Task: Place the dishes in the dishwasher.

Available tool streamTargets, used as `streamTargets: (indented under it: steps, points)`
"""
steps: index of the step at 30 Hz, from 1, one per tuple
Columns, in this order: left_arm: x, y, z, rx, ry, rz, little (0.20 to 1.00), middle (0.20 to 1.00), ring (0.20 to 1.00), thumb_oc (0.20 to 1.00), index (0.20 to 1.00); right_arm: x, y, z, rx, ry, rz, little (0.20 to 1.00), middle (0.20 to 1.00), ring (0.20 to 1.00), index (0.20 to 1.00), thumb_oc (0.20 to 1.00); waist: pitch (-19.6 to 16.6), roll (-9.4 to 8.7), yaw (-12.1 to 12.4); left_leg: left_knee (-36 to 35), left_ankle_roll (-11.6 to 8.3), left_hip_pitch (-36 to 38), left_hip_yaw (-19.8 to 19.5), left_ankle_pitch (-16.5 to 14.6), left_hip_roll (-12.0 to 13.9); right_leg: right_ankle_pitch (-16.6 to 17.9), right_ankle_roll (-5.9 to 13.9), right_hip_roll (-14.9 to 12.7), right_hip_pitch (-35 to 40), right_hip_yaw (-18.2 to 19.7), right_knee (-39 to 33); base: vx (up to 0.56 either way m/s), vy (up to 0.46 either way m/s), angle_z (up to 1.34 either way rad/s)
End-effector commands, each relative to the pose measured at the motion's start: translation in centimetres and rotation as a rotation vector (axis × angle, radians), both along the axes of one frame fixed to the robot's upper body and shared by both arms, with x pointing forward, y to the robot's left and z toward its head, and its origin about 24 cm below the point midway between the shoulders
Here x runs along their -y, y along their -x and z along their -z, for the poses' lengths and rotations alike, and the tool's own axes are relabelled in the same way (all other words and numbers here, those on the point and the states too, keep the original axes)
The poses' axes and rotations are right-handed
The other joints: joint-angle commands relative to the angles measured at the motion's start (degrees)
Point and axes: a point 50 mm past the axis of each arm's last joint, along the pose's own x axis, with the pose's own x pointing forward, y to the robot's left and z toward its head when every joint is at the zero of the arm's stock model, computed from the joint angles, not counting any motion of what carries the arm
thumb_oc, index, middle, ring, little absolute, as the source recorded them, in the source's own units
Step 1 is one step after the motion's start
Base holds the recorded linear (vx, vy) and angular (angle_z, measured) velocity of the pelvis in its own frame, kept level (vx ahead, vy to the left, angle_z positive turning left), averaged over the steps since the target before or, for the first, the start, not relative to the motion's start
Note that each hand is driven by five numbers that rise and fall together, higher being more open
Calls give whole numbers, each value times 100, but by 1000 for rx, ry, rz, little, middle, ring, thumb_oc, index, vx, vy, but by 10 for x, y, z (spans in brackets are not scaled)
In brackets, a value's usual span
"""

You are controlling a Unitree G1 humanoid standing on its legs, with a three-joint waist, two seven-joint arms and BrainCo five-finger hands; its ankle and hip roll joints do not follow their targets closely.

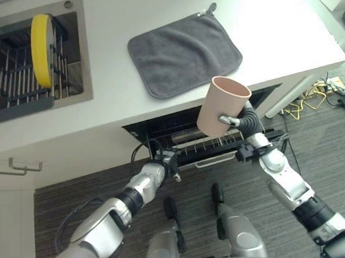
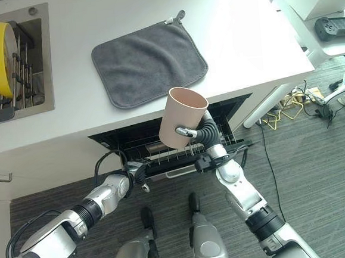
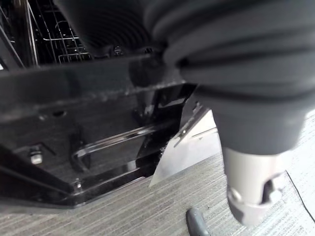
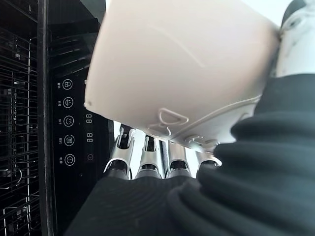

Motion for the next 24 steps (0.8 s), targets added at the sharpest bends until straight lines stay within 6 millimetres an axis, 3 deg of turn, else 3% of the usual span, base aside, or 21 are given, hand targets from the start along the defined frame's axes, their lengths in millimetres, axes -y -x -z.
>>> streamTargets:
  steps: [1,12,18,24]
  points:
    - [-9,63,75,-315,-172,3,1000,1000,1000,1000,1000,-8,-3,-39,175,-59,-30,200,200,200,200,200,254,40,-153,778,-6,-397,-44,-257,182,-627,28,-101,-145,-196,917,0,0,0]
    - [-1,71,79,-448,-216,107,1000,1000,1000,1000,1000,-9,-5,-40,169,-58,-22,200,200,200,200,200,267,56,-209,724,-2,-362,21,-261,189,-577,70,-138,-158,-228,857,0,0,0]
    - [5,60,71,-382,-219,95,1000,1000,1000,1000,1000,-20,-2,-38,160,-55,-57,200,200,200,200,200,249,-18,-362,473,-18,-256,155,-269,156,-230,213,-143,-145,44,321,-14,16,-7]
    - [5,51,62,-348,-208,96,1000,1000,1000,1000,1000,-15,2,-33,148,-44,-67,200,200,200,200,200,254,5,-487,556,5,-255,278,-317,121,-147,240,-179,-186,203,276,-18,50,-19]
